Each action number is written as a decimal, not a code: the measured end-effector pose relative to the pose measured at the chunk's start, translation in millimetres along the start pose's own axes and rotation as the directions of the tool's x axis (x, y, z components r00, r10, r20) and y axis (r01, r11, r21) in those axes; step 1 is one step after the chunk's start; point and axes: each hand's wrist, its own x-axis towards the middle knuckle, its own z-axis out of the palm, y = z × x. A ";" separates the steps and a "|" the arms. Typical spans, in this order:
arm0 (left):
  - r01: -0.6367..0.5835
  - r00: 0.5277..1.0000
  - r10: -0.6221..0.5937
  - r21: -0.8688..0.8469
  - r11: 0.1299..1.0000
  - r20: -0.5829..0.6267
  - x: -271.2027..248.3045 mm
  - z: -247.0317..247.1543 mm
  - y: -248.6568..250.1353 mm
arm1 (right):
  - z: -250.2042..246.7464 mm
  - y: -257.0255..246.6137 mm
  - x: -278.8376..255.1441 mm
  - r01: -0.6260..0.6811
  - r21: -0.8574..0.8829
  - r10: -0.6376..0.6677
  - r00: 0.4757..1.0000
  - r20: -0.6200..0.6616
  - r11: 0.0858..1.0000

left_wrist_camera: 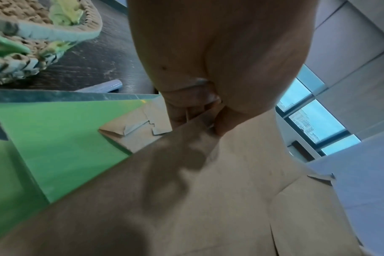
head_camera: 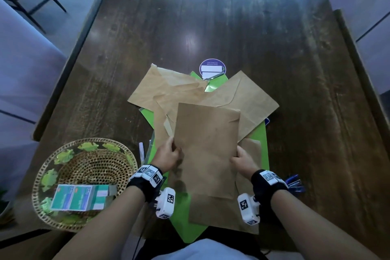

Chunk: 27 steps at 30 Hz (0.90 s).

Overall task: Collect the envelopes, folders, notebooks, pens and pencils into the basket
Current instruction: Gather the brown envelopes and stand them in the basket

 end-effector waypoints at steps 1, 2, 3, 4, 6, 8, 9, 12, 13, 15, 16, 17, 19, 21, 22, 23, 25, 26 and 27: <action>-0.008 1.000 0.008 0.005 1.000 0.015 -1.1 -0.1 0.9 | 1.5 -1.1 -1.6 -0.021 -0.002 0.021 1.000 0.004 1.000; -0.007 1.000 0.007 0.020 1.000 0.028 -1.1 0.0 0.9 | 3.0 -1.9 -3.5 -0.029 -0.009 0.029 1.000 -0.001 1.000; -0.010 0.999 0.009 0.024 1.000 0.037 -0.4 -0.4 0.3 | 4.3 -3.9 -5.7 -0.034 -0.008 0.033 0.999 -0.019 0.999; -0.012 0.999 0.011 0.022 1.000 0.043 0.5 -1.9 -0.5 | 6.2 -3.4 -5.9 -0.028 -0.004 0.028 0.999 -0.039 1.000; -0.017 0.999 0.016 0.020 1.000 0.047 2.1 -8.7 -2.5 | 10.4 -5.7 -5.6 -0.015 0.015 0.016 0.996 -0.090 1.000; -0.023 0.999 0.022 0.042 0.999 0.040 4.2 -15.9 -2.9 | 13.3 -10.0 -5.5 -0.022 0.028 0.026 0.992 -0.122 0.999; -0.030 0.999 0.027 0.070 0.997 0.043 5.4 -19.9 -2.7 | 15.4 -12.9 -6.2 -0.023 0.020 0.025 0.991 -0.129 1.000; -0.064 0.996 0.052 0.171 0.983 0.072 10.6 -33.7 -2.8 | 22.4 -17.8 -3.5 0.005 0.019 -0.002 0.985 -0.174 1.000; -0.071 0.995 0.058 0.183 0.981 0.076 13.0 -39.3 -4.0 | 25.3 -19.1 -2.1 0.005 0.039 0.003 0.981 -0.193 0.999; -0.075 0.994 0.061 0.178 0.981 0.086 14.3 -47.6 -4.6 | 29.3 -21.6 -1.4 -0.006 0.084 0.025 0.972 -0.234 0.996; -0.080 0.993 0.064 0.171 0.982 0.096 13.6 -50.2 -2.8 | 30.8 -21.4 -0.9 -0.006 0.105 0.033 0.965 -0.262 0.995; -0.084 0.992 0.067 0.163 0.983 0.107 12.6 -52.7 -1.2 | 33.6 -22.7 -1.6 -0.001 0.120 0.036 0.957 -0.289 0.993; -0.106 0.987 0.084 0.170 0.980 0.136 8.7 -52.3 4.9 | 37.5 -22.6 -3.1 0.026 0.126 0.017 0.943 -0.332 0.992; -0.148 0.980 0.120 0.184 0.972 0.156 3.5 -51.6 10.7 | 40.7 -21.2 -5.9 0.034 0.122 0.012 0.934 -0.356 0.992; -0.167 0.977 0.137 0.184 0.969 0.165 1.7 -51.2 12.3 | 41.4 -17.6 -6.2 0.030 0.124 0.018 0.931 -0.365 0.992; -0.177 0.973 0.146 0.177 0.968 0.176 0.0 -51.8 13.0 | 41.5 -15.6 -7.6 0.022 0.117 0.024 0.925 -0.379 0.993; -0.194 0.971 0.169 0.145 0.970 0.169 -1.6 -56.2 13.3 | 39.9 -15.8 -10.9 0.043 0.103 0.002 0.917 -0.398 0.994; -0.197 0.972 0.177 0.127 0.972 0.156 -1.9 -59.8 12.5 | 39.3 -16.5 -12.1 0.055 0.106 -0.008 0.918 -0.397 0.993; -0.198 0.973 0.183 0.101 0.975 0.140 -1.3 -63.8 10.3 | 40.0 -22.1 -15.7 0.059 0.112 -0.010 0.917 -0.398 0.992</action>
